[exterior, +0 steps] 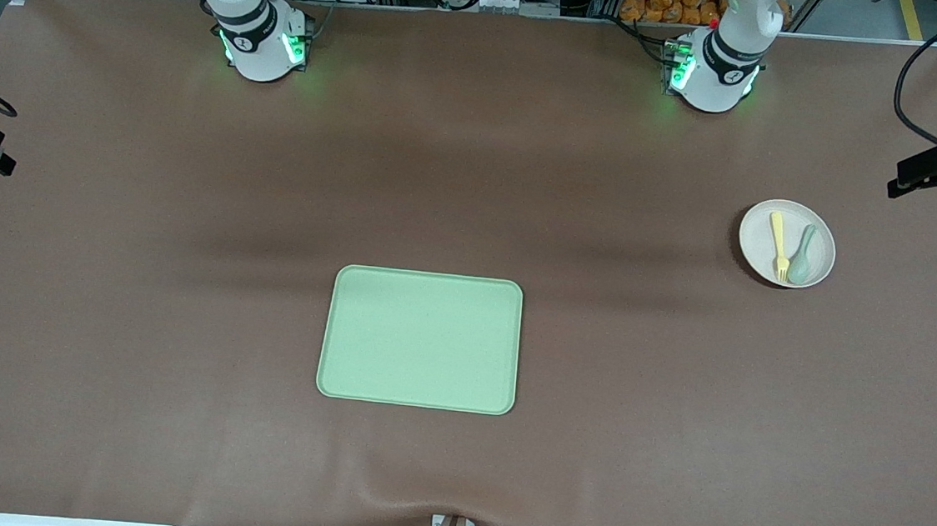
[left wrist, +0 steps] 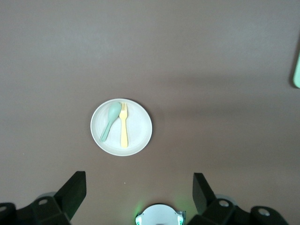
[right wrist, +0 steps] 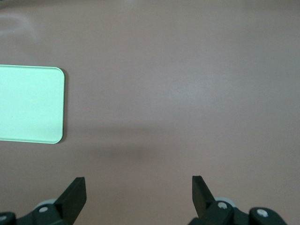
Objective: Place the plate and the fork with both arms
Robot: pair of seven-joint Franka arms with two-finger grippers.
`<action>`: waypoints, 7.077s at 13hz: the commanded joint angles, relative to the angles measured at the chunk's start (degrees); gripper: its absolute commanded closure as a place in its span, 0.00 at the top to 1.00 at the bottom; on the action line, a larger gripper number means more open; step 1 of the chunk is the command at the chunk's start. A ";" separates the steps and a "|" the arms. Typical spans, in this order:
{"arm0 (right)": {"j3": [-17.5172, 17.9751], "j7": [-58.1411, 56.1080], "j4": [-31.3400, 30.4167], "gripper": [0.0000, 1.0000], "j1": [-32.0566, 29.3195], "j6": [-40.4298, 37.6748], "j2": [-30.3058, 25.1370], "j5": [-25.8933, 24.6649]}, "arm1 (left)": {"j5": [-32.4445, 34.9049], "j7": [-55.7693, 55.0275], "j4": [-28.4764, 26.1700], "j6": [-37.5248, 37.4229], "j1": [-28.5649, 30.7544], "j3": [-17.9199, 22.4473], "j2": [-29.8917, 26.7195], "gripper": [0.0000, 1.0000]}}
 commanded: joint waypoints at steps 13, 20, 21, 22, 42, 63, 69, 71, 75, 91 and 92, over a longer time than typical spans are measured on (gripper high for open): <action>0.73 -0.20 1.17 1.00 -1.34 -0.33 0.61 0.95 | 3.31 16.57 -7.99 6.69 17.69 -0.09 16.33 1.00; 0.73 -0.20 1.17 1.00 -1.34 -0.24 0.61 0.95 | 8.14 20.62 -19.96 21.89 20.15 -0.18 18.43 1.00; 0.73 -0.20 1.17 1.00 -1.34 -0.24 0.61 0.95 | 8.14 20.62 -19.87 23.21 20.15 -0.18 19.83 1.00; 0.73 -0.20 1.17 1.00 -1.34 -0.24 0.61 0.95 | 8.06 20.53 -19.87 24.62 20.07 -0.18 21.06 1.00; 0.73 -0.20 1.17 1.00 -1.51 -0.24 0.61 1.48 | 8.14 20.53 -21.80 33.59 19.45 -0.71 30.92 0.79; 0.73 -0.20 1.17 1.00 -1.78 -0.33 0.61 1.74 | 7.18 20.01 -13.21 33.69 15.51 -3.61 31.36 0.00; 0.65 -0.20 1.08 1.00 -1.86 -0.33 0.96 1.66 | -2.82 17.98 -2.39 28.59 4.61 -3.61 36.45 0.00; 0.65 -0.20 1.17 1.00 -1.95 -0.24 1.57 1.74 | -7.47 17.11 0.25 27.62 0.66 -3.61 37.42 0.00; 0.65 -0.38 1.17 1.00 -1.95 -0.24 3.77 1.65 | -15.66 12.37 2.19 27.36 -5.40 -3.61 38.04 0.00; 0.91 -0.29 1.17 1.00 -0.99 7.84 10.89 1.83 | -25.78 -12.08 17.47 38.07 -26.42 -3.78 48.32 0.00; 0.91 -0.29 1.17 1.00 -0.90 7.93 11.67 1.48 | -25.78 -12.08 18.18 38.43 -27.30 -3.78 49.02 0.00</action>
